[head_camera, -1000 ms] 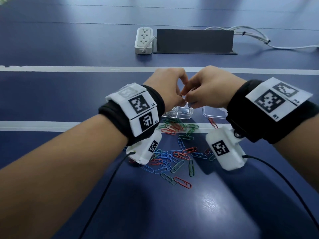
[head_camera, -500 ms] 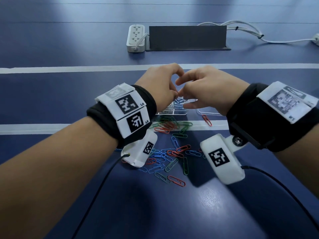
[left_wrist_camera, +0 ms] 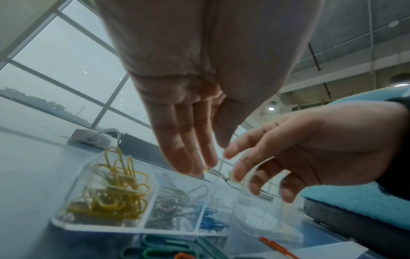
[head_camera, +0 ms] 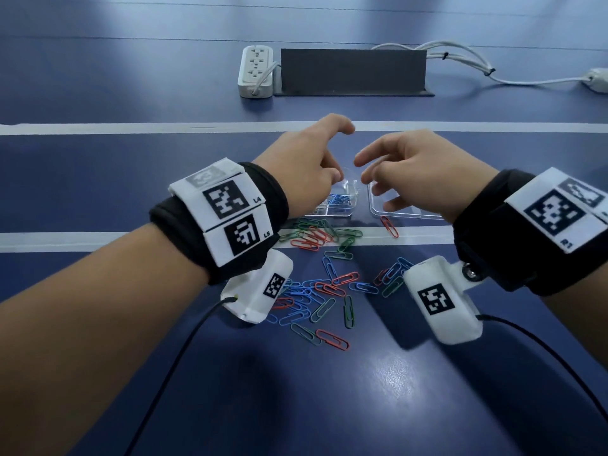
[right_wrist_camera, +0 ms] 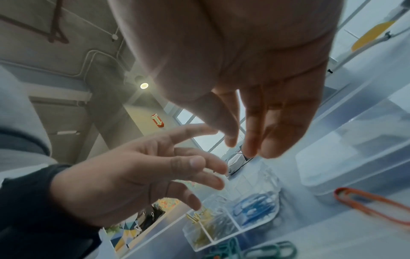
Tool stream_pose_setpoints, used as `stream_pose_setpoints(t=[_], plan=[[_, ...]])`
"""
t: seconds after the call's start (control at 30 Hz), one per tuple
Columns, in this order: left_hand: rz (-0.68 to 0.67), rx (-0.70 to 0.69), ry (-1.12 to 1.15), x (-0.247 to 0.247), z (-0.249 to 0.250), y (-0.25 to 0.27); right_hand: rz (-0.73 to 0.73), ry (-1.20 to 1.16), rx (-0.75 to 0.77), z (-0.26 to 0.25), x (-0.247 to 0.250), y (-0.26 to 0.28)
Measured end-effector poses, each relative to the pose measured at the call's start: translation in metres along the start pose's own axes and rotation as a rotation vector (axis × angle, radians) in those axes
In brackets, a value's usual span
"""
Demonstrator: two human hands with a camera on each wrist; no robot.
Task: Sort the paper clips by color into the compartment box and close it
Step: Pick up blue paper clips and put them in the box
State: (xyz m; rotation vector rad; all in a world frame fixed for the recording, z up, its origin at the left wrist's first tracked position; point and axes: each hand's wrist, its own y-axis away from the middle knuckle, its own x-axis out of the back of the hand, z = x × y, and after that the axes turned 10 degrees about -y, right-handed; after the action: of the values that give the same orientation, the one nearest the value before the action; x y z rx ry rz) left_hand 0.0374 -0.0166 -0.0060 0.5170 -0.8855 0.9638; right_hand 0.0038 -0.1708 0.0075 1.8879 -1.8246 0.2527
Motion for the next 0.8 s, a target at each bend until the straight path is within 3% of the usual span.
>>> stream_pose_setpoints(t=[0.17,0.43,0.6,0.8], plan=[[-0.022,-0.101,-0.194,0.002,0.0,0.011,-0.117,0.372,0.1,0.008,0.008,0.015],[-0.315,-0.249,-0.446,-0.011,0.017,0.027,-0.338,0.799,0.111,0.023,0.011,0.044],[-0.449,-0.309,-0.553,-0.025,0.033,0.032,-0.367,0.788,0.142,0.026,0.005,0.044],[-0.447,-0.324,-0.615,-0.029,0.049,0.036,-0.339,0.695,0.179,0.023,0.013,0.045]])
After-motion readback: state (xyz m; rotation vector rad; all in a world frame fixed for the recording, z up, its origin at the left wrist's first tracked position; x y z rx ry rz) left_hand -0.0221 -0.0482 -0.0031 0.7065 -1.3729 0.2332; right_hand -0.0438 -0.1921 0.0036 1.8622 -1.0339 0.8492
